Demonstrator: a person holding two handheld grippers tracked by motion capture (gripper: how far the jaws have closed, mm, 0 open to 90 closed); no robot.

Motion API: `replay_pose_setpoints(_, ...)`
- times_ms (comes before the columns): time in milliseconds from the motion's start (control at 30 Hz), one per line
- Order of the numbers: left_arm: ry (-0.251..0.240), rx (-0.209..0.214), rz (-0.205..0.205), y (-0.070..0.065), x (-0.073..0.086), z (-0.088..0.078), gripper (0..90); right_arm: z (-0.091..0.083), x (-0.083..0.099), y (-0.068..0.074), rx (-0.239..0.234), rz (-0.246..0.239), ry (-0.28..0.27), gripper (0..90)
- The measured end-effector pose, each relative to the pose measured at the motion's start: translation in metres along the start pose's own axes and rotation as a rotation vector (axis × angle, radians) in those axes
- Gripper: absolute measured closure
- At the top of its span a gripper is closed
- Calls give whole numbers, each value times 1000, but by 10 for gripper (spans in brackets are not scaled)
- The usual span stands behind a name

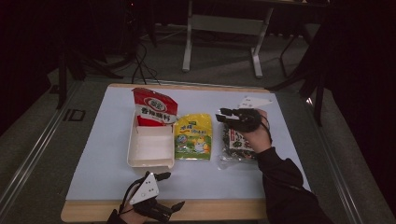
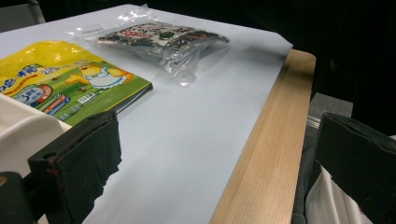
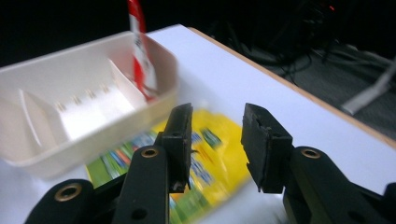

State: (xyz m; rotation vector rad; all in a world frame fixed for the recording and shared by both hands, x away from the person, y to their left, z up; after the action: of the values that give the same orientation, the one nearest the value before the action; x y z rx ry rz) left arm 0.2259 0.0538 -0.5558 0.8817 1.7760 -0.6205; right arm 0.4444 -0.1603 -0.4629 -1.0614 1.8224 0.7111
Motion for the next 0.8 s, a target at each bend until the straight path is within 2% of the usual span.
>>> replay_pose_setpoints(100, 5, 4, 0, 0, 1, 2, 21, -17, 18, -17, 53, 26, 18, 629)
replay_pose_setpoints(300, 11, 10, 3, 0, 1, 4, 22, -47, 52, -53, 157, 115, 45, 633)
replay_pose_setpoints(467, 13, 14, 3, 0, 1, 6, 21, -67, 68, -77, 231, 174, 59, 632)
replay_pose_setpoints(567, 16, 17, 4, -1, 2, 7, 21, -73, 76, -88, 272, 174, 76, 645)
replay_pose_setpoints(633, 19, 18, 5, 0, 2, 8, 21, -74, 82, -92, 264, 205, 76, 694)
replay_pose_setpoints(733, 19, 19, 6, 0, 2, 8, 21, -66, 92, -92, 251, 221, 98, 750)
replay_pose_setpoints(800, 18, 20, 4, 0, 1, 8, 21, -59, 100, -92, 248, 227, 111, 745)
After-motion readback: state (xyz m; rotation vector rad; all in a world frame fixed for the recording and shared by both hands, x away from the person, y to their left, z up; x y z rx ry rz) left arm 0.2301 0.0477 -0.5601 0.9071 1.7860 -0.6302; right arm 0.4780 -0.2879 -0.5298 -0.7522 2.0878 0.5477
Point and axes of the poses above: each handheld gripper's, and its own axes: z roughly forward along the jaws, x roughly out of its underside, y roughly to its left, the point moved 7 cm from there along z, roughly forward along the jaws, and after that the axes turned 6 degrees about -x, right-handed, at the moved point
